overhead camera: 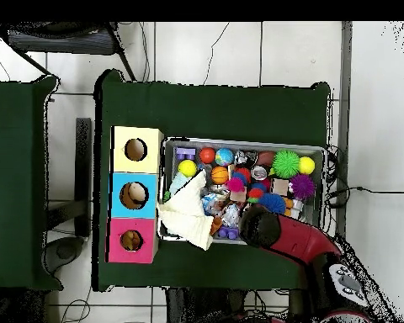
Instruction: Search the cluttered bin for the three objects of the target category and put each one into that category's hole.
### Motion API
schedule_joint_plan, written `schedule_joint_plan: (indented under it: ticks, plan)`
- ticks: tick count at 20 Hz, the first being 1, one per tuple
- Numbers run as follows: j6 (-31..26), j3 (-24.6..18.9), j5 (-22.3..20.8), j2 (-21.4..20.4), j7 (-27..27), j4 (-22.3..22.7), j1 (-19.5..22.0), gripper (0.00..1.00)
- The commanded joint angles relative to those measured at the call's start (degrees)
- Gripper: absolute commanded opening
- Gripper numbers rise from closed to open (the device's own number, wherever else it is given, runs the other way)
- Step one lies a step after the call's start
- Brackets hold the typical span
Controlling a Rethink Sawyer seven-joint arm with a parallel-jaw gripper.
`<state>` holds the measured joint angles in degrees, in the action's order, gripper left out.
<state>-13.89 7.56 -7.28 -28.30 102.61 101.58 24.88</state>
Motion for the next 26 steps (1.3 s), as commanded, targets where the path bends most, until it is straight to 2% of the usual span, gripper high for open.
schedule_joint_plan:
  ticks: [1, 8, 16, 20, 26]
  plan:
    - [7.3, -2.43, -0.96, 0.37, 8.31, -1.22, -1.22, 1.0]
    - [11.77, -2.45, -1.0, 1.23, 8.8, -1.48, -1.55, 1.0]
    - [15.31, 0.41, -2.3, 6.18, 5.31, -9.18, -2.67, 1.0]
    - [15.94, -0.77, -3.05, 8.79, 3.57, -12.52, -1.22, 1.0]
    - [17.68, -1.84, -5.21, 8.51, 3.6, -12.72, -0.55, 1.0]
